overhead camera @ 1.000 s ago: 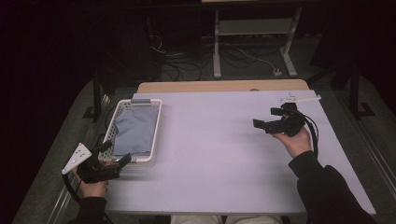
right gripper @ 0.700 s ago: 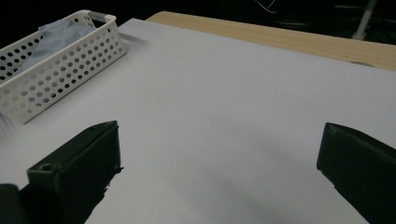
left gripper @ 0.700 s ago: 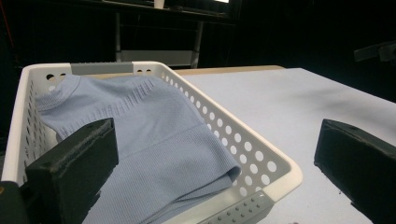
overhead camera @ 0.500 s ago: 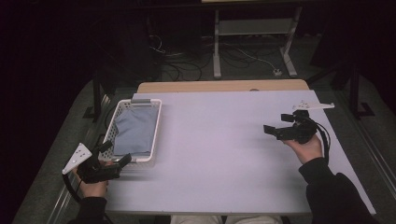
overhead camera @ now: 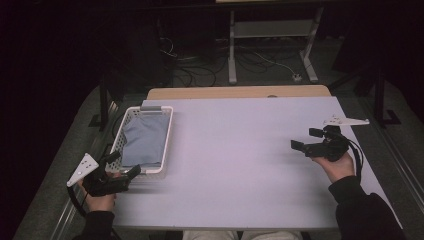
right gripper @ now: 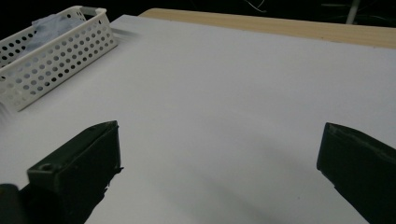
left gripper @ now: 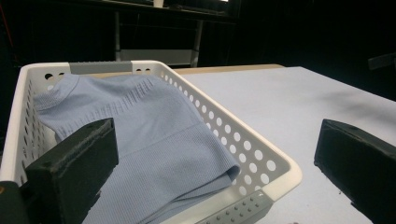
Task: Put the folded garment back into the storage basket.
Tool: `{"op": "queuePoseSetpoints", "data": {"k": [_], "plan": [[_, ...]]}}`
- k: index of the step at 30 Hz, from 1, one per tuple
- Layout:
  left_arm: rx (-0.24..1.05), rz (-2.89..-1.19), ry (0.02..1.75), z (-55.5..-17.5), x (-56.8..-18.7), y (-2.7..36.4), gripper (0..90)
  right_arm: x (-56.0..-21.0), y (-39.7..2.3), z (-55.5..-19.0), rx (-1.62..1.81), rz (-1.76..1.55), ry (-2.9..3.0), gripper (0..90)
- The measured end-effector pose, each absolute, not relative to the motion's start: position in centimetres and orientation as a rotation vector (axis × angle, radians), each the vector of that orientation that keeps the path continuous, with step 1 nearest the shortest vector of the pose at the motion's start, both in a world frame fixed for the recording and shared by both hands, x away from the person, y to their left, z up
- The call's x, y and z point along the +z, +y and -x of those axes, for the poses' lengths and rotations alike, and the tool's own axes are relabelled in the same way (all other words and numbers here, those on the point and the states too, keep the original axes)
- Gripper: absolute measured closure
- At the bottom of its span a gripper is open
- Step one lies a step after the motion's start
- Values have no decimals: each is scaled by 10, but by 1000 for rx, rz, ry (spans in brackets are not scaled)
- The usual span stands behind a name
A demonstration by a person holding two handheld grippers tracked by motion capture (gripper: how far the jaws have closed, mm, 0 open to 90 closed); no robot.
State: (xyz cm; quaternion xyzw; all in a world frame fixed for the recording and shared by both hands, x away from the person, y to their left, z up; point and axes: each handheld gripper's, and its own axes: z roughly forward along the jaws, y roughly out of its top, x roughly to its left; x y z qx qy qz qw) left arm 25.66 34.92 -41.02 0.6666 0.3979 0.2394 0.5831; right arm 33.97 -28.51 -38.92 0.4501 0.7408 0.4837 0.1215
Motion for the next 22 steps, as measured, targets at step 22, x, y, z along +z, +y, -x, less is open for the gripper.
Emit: {"op": "queuePoseSetpoints", "data": {"k": [22], "plan": [[557, -1564, 922, -257, -410, 348, 0, -428, -306, -306, 1342, -1309, 2180, 0]]}}
